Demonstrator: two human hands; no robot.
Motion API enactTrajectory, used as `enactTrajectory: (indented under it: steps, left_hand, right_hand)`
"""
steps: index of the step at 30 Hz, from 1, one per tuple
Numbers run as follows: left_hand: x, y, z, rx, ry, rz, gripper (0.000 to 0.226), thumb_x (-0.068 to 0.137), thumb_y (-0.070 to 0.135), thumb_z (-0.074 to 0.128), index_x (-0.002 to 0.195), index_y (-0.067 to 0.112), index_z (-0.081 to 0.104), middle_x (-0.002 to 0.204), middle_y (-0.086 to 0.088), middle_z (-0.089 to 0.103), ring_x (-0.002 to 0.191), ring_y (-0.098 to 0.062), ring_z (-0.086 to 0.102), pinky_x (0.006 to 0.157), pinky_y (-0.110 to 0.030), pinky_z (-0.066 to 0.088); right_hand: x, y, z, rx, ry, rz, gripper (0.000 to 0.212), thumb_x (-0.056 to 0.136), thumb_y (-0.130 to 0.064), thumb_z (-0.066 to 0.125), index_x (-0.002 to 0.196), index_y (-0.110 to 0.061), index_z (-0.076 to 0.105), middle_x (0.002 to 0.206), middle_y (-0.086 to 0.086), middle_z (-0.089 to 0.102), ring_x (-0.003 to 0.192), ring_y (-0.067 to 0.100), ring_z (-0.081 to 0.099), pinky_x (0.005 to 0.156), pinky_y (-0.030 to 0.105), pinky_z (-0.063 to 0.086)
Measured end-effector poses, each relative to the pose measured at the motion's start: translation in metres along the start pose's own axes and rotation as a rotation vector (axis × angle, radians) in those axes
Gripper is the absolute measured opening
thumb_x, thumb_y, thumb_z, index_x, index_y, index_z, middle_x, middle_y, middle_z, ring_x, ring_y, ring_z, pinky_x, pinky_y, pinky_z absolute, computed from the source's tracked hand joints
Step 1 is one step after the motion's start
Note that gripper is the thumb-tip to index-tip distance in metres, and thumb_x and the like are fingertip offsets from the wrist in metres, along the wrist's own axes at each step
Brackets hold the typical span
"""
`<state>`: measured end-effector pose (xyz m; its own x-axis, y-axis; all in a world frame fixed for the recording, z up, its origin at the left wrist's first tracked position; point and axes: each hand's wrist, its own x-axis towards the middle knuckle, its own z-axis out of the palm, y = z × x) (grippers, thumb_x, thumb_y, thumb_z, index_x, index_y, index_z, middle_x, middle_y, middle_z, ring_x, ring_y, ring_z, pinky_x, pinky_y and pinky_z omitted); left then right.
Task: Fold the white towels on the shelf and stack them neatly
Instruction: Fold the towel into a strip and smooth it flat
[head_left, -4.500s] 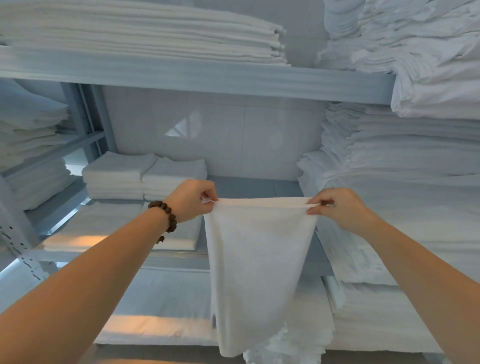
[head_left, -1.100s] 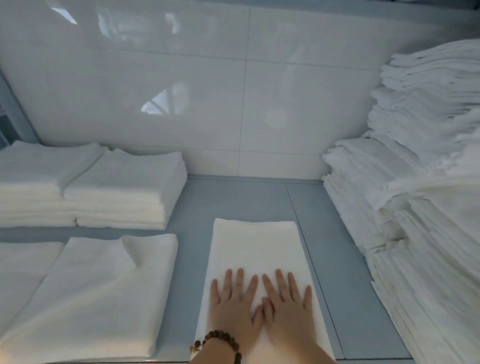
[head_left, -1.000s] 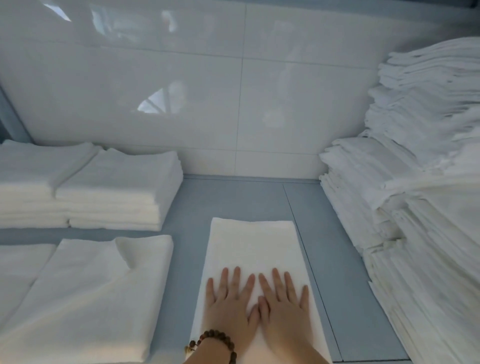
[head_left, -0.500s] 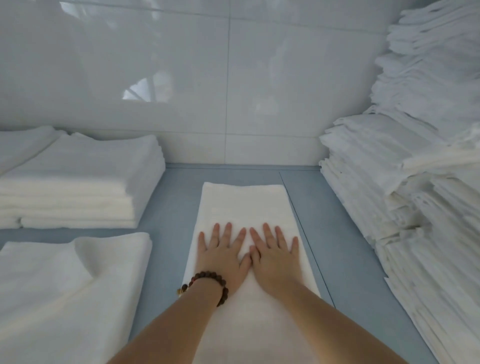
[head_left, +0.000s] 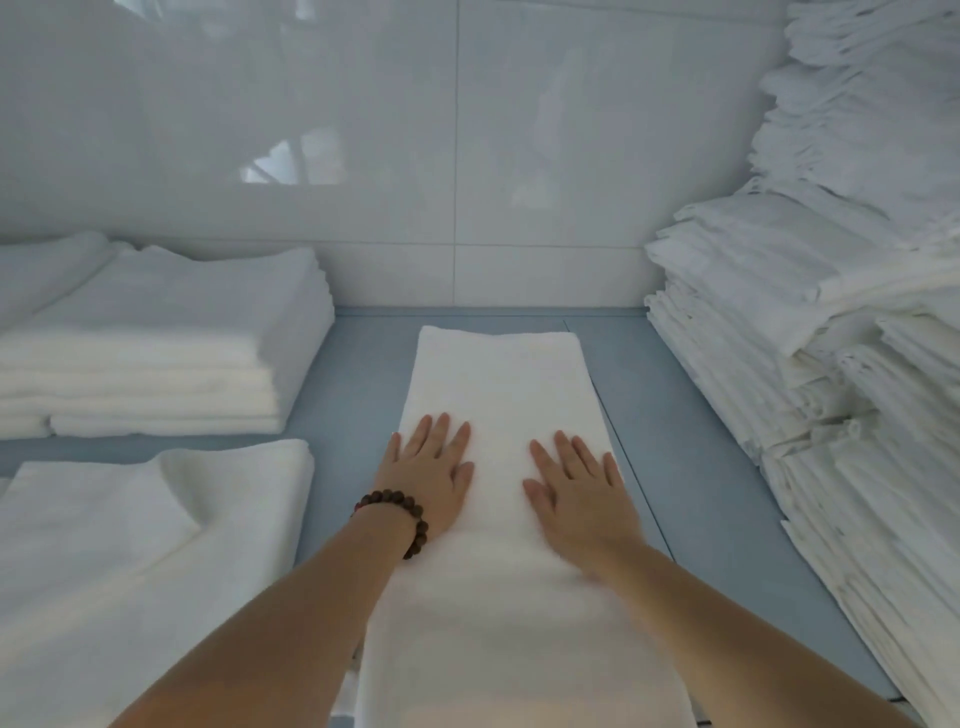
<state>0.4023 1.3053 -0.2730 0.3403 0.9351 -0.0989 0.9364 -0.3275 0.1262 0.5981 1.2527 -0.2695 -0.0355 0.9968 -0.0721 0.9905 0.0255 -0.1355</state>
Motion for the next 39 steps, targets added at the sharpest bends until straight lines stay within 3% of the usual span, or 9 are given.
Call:
enactTrajectory:
  steps: [4, 8, 12, 14, 22, 27, 30, 34, 39]
  left_hand:
    - [-0.042, 0.003, -0.008, 0.043, -0.053, -0.124, 0.056, 0.101, 0.034, 0.013, 0.150, 0.017, -0.006, 0.158, -0.003, -0.010, 0.145, -0.022, -0.009, 0.118, -0.044, -0.001]
    - [-0.093, 0.051, 0.001, -0.032, -0.038, 0.039, 0.057, 0.099, 0.044, 0.013, 0.150, 0.026, -0.005, 0.158, -0.002, -0.012, 0.145, -0.020, -0.012, 0.118, -0.042, -0.004]
    - [-0.120, 0.047, 0.018, 0.033, 0.022, 0.113, 0.079, 0.075, 0.065, -0.025, 0.148, 0.036, -0.010, 0.158, 0.005, -0.013, 0.144, -0.016, -0.013, 0.116, -0.039, -0.009]
    - [-0.126, 0.037, 0.021, 0.028, 0.041, 0.083, 0.085, 0.069, 0.065, -0.031, 0.148, 0.037, -0.011, 0.157, 0.007, -0.012, 0.144, -0.015, -0.014, 0.116, -0.038, -0.009]
    - [-0.157, 0.067, 0.021, -0.055, -0.021, -0.056, 0.086, 0.071, 0.074, -0.018, 0.148, 0.034, -0.013, 0.156, 0.005, -0.019, 0.142, -0.017, -0.021, 0.116, -0.045, -0.011]
    - [-0.203, 0.057, 0.021, -0.050, -0.075, 0.118, 0.099, 0.060, 0.091, 0.012, 0.144, 0.044, -0.013, 0.147, 0.013, -0.030, 0.138, -0.019, -0.031, 0.115, -0.047, -0.011]
    - [-0.221, 0.043, 0.028, -0.092, -0.003, 0.209, 0.070, 0.084, 0.066, 0.023, 0.146, 0.043, 0.002, 0.154, 0.011, -0.014, 0.139, -0.017, -0.025, 0.117, -0.043, -0.007]
    - [-0.226, 0.044, 0.028, -0.394, 0.233, 0.233, 0.049, 0.091, 0.000, 0.044, 0.135, 0.023, 0.050, 0.150, 0.006, 0.030, 0.141, -0.007, 0.010, 0.113, -0.014, -0.006]
    - [-0.220, 0.044, 0.029, -0.423, 0.266, 0.218, 0.051, 0.084, -0.008, 0.048, 0.125, 0.020, 0.060, 0.142, 0.010, 0.041, 0.136, -0.004, 0.025, 0.109, -0.009, 0.000]
  right_hand:
    - [-0.042, 0.011, -0.008, -0.060, -0.071, 0.089, 0.057, 0.099, -0.047, 0.008, 0.150, -0.026, -0.004, 0.158, -0.001, -0.011, 0.145, 0.018, -0.015, 0.117, 0.046, -0.006]
    - [-0.077, -0.014, -0.003, -0.010, -0.059, -0.025, 0.062, 0.092, -0.056, 0.000, 0.149, -0.031, -0.002, 0.158, -0.002, -0.012, 0.144, 0.018, -0.016, 0.116, 0.050, -0.009]
    - [-0.098, -0.007, 0.007, -0.034, -0.047, -0.070, 0.069, 0.081, -0.065, -0.014, 0.146, -0.041, -0.009, 0.157, -0.009, -0.014, 0.144, 0.013, -0.016, 0.115, 0.051, -0.009]
    - [-0.101, 0.009, 0.006, 0.001, -0.046, 0.002, 0.058, 0.091, -0.058, -0.002, 0.146, -0.042, -0.008, 0.157, -0.011, -0.014, 0.144, 0.012, -0.016, 0.115, 0.052, -0.009]
    - [-0.116, 0.033, -0.012, -0.083, -0.115, 0.026, 0.055, 0.097, -0.054, 0.008, 0.148, -0.038, -0.005, 0.157, -0.011, -0.012, 0.145, 0.016, -0.014, 0.114, 0.056, -0.007]
    - [-0.162, 0.040, -0.012, 0.090, -0.122, -0.231, 0.106, 0.061, -0.091, 0.000, 0.149, -0.033, 0.003, 0.155, -0.014, -0.011, 0.143, 0.005, -0.012, 0.117, 0.040, -0.006]
    - [-0.181, 0.052, 0.005, 0.083, -0.040, -0.353, 0.105, 0.061, -0.092, 0.009, 0.148, -0.034, 0.008, 0.154, -0.012, -0.006, 0.144, 0.005, -0.007, 0.117, 0.034, -0.003]
    - [-0.188, 0.062, 0.015, 0.222, 0.174, -0.340, 0.075, 0.088, -0.069, 0.019, 0.139, -0.021, 0.043, 0.147, 0.001, 0.039, 0.136, 0.017, 0.036, 0.114, 0.031, 0.018]
    - [-0.191, 0.069, 0.022, 0.136, 0.305, -0.345, 0.042, 0.092, -0.030, 0.043, 0.129, -0.016, 0.055, 0.135, 0.003, 0.054, 0.124, 0.019, 0.051, 0.108, 0.028, 0.025]
